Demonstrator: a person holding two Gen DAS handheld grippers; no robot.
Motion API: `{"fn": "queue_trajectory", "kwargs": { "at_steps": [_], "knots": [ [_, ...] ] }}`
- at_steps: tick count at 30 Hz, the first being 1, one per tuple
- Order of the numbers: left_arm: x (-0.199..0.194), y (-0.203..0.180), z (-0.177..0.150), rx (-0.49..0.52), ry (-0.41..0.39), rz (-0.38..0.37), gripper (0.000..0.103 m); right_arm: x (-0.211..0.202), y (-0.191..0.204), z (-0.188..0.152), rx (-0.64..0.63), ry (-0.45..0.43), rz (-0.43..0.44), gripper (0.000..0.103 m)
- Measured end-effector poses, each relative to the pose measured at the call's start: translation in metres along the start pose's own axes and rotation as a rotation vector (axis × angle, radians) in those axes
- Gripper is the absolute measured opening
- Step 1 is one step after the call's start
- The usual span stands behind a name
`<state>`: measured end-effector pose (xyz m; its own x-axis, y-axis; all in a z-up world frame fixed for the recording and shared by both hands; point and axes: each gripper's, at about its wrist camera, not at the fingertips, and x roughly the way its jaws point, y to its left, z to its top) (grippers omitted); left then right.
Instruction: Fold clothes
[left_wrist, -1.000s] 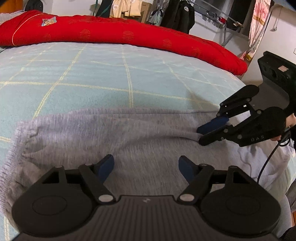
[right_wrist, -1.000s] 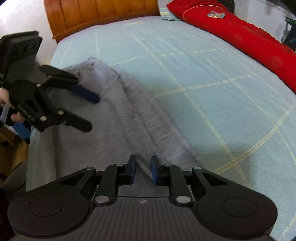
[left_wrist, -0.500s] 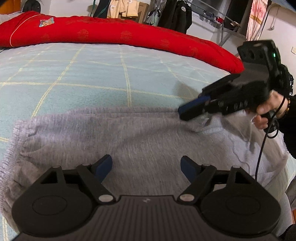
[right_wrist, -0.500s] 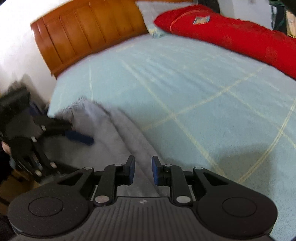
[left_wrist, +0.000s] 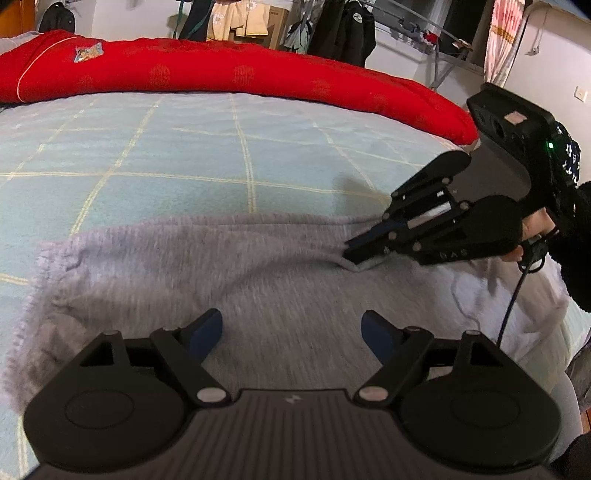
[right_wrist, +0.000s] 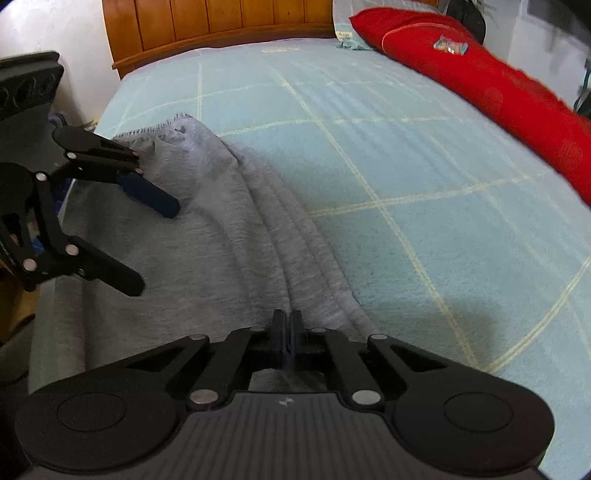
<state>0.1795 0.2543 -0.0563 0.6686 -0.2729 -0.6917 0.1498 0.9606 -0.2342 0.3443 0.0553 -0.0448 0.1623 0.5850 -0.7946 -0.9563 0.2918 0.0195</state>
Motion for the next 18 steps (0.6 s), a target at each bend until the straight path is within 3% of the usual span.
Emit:
{"fn": "queue_trajectory", "kwargs": {
  "at_steps": [6, 11, 13, 18],
  "knots": [
    [-0.02, -0.011, -0.001, 0.039, -0.038, -0.017, 0.082, -0.027, 0.0, 0.018, -0.019, -0.1, -0.097, 0.004],
    [-0.026, -0.023, -0.001, 0.108, -0.041, -0.035, 0.079, -0.002, -0.006, 0.019, -0.007, -0.043, -0.138, 0.004],
    [-0.027, -0.03, -0.005, 0.182, -0.037, -0.037, 0.067, 0.01, -0.01, 0.016, 0.017, -0.021, -0.131, 0.004],
    [-0.025, -0.053, -0.011, 0.471, 0.012, -0.045, 0.051, 0.006, -0.01, 0.015, 0.032, -0.022, -0.124, 0.004]
  ]
}}
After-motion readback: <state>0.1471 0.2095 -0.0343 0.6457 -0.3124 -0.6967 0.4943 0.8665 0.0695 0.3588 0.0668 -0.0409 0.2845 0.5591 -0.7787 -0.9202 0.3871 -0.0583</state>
